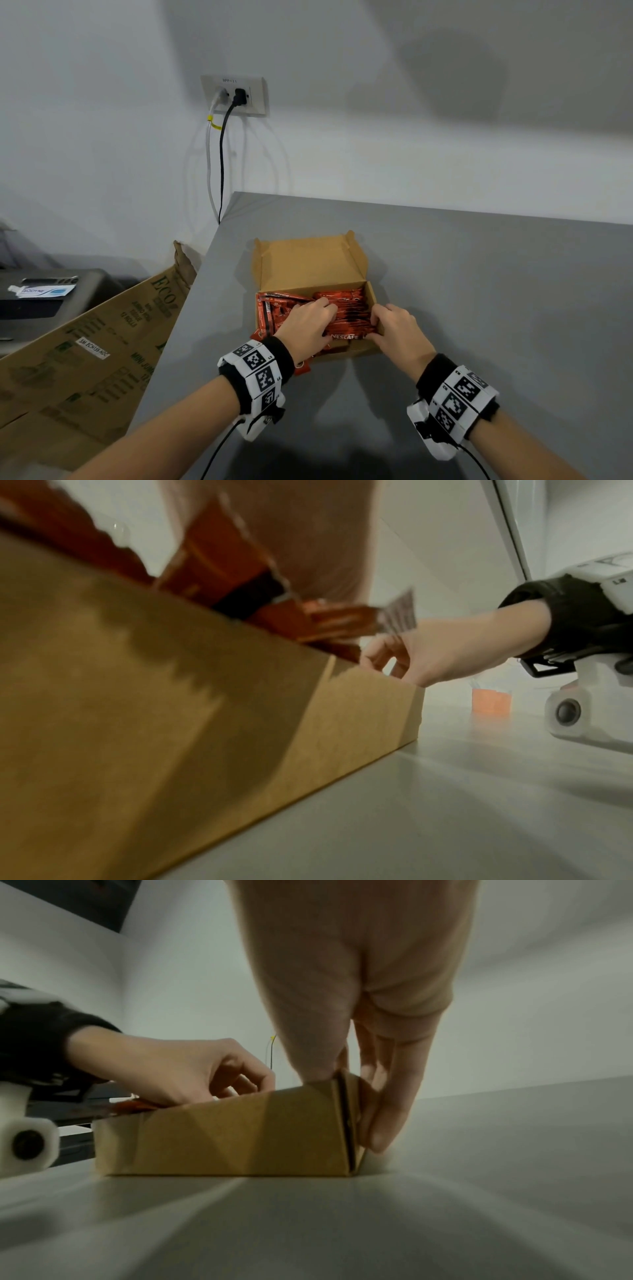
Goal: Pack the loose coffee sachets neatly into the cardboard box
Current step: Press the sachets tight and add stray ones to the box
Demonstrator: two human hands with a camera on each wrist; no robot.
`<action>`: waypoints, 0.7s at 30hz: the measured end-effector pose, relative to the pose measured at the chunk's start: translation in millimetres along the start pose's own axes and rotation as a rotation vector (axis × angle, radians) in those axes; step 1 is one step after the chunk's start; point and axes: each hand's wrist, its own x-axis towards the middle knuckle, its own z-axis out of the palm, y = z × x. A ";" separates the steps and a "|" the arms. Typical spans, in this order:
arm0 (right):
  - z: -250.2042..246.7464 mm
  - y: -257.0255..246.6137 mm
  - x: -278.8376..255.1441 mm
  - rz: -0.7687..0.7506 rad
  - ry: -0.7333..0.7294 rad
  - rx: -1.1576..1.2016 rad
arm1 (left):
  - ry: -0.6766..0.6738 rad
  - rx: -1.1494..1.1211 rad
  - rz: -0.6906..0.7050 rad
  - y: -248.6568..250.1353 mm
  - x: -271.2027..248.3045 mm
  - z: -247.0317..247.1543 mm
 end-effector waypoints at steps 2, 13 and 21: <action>2.6 0.2 0.4 0.005 0.018 -0.031 | -0.001 -0.006 0.000 1.0 0.6 -0.4; 6.1 -15.7 -19.8 0.057 -0.014 -0.178 | 0.009 0.030 0.053 -7.5 -1.0 0.3; 4.2 -13.6 -17.2 0.040 -0.021 -0.186 | 0.040 -0.024 0.093 -9.8 -4.4 -4.8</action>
